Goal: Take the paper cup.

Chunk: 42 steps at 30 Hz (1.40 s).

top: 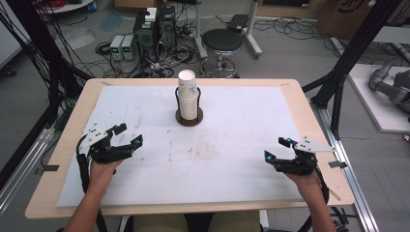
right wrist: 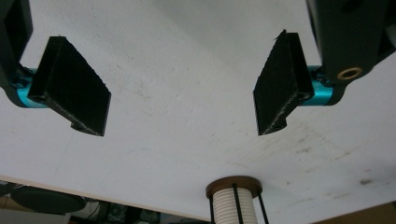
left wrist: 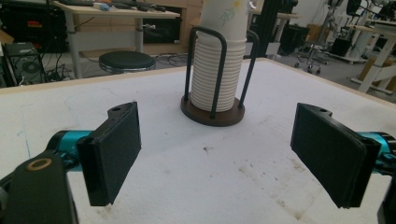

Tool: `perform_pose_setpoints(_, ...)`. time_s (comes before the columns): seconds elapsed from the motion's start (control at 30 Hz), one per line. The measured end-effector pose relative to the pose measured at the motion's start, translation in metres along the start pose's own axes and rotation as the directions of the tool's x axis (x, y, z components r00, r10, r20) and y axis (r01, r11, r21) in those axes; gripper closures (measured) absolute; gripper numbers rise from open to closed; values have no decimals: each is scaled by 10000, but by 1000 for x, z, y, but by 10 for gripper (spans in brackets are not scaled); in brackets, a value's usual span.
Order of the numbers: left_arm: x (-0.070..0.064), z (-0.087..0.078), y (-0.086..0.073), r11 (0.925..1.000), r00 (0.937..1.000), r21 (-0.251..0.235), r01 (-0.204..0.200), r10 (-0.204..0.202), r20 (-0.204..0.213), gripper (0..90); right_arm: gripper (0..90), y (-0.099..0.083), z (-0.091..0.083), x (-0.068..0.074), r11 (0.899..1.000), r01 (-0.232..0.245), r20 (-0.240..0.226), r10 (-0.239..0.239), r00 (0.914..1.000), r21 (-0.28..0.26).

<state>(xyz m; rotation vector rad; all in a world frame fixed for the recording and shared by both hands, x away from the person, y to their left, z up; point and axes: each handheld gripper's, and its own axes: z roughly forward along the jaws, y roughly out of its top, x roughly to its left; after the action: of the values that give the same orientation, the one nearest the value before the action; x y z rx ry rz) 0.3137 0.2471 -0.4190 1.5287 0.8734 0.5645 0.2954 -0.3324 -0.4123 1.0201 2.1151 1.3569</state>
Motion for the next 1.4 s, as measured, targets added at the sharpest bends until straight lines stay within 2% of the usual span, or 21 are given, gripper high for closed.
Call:
perform_pose_setpoints(0.07, 0, -1, 3, 9998, 10000, -180, 64, -62, 73, 163, 194, 1, 1, 2, 10000, 30, -16, -30, 10000, 4)
perform_pose_setpoints(0.23, -1, 0, 4, 9999, 9997, -119, 73, -70, 225, 163, 194, 2, -2, 6, 9999, 111, -26, -111, 9999, -130)
perform_pose_setpoints(0.27, -1, 1, 6, 9999, 9997, -107, 72, -69, 248, 163, 194, 2, -3, 6, 9999, 9, -34, -9, 10000, -119)
perform_pose_setpoints(0.47, -2, 10, 24, 9995, 9983, -313, -32, 50, 577, 163, 194, 3, -4, 5, 9998, -64, -76, 62, 10000, -200)
perform_pose_setpoints(0.63, -5, 27, 40, 9996, 9948, -277, -101, 128, 1010, 163, 194, 2, -5, 5, 9998, -54, -50, 53, 10000, -192)
perform_pose_setpoints(0.73, -6, 34, 48, 9993, 9936, -308, -211, 243, 1105, 163, 194, 3, -5, 6, 9998, -66, -67, 64, 10000, -166)
perform_pose_setpoints(0.77, -8, 41, 57, 9992, 9916, -292, -272, 307, 1259, 163, 194, 3, -4, 6, 9999, -52, -67, 51, 10000, -162)
perform_pose_setpoints(0.87, -10, 48, 66, 9990, 9900, -282, -355, 390, 1355, 163, 194, 3, -4, 6, 9999, -6, -93, 4, 10000, -155)
perform_pose_setpoints(0.93, -11, 60, 79, 9985, 9876, -237, -496, 526, 1480, 163, 194, 3, -4, 6, 9999, -27, -136, 25, 9999, -134)
perform_pose_setpoints(1.07, -10, 75, 95, 9989, 9847, -156, -438, 458, 1683, 163, 194, 3, -4, 6, 9999, -30, -149, 28, 9999, -135)
perform_pose_setpoints(1.17, -10, 81, 100, 9993, 9838, -36, -371, 371, 1755, 163, 194, 3, -5, 5, 9999, -45, -146, 42, 9999, -164)
perform_pose_setpoints(1.4, -9, 102, 112, 9981, 9839, 333, -514, 449, 1730, 163, 194, 3, -4, 5, 9998, -32, -176, 29, 9998, -171)
